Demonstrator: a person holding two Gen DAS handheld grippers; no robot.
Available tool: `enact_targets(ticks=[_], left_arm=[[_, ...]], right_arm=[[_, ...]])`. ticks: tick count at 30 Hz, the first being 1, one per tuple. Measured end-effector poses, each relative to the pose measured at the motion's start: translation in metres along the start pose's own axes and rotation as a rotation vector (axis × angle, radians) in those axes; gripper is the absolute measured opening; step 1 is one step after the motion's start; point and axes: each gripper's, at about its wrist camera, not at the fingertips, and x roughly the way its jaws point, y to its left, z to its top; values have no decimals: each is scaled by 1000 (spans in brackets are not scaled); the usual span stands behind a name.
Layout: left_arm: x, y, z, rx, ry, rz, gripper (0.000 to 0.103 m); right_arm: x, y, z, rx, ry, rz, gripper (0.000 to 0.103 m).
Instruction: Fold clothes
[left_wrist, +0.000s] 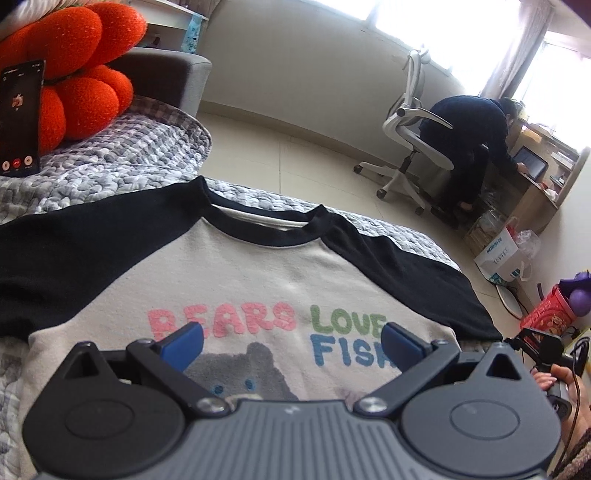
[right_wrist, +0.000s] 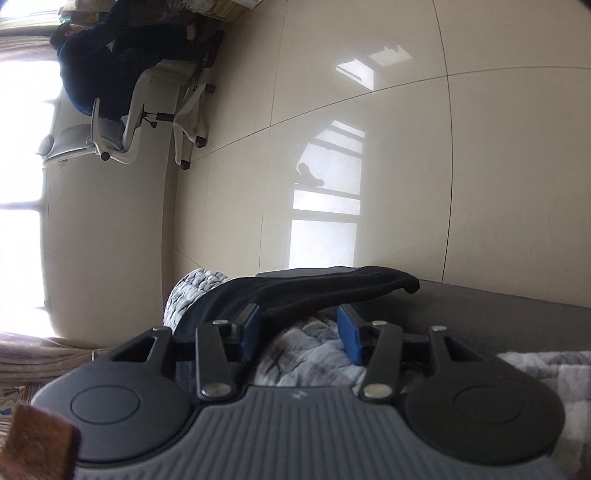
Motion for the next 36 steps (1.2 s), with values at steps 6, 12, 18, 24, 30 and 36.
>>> enact_targets(ticks=[6,12,18,24,30,36], left_arm=[[2,1,0,28,-3,6,102],[6,8,1,10,5,16,102],[14,9,-1,-2,23,33,102],[13,5,-3,17,18,37,102],[13,6,-2,20,20,36,102],[12,4,-2,18,22,35,102]], right_arm=[[11,-13,13,138,6,34,47],[18,-29,24,308,6,65,44],[21,-23,27,317,11,109,16],[10,-4,28,166,-30,114,3],[-9,6,28,109,61,-37,23],[-40,24,21,32,106,30,59]])
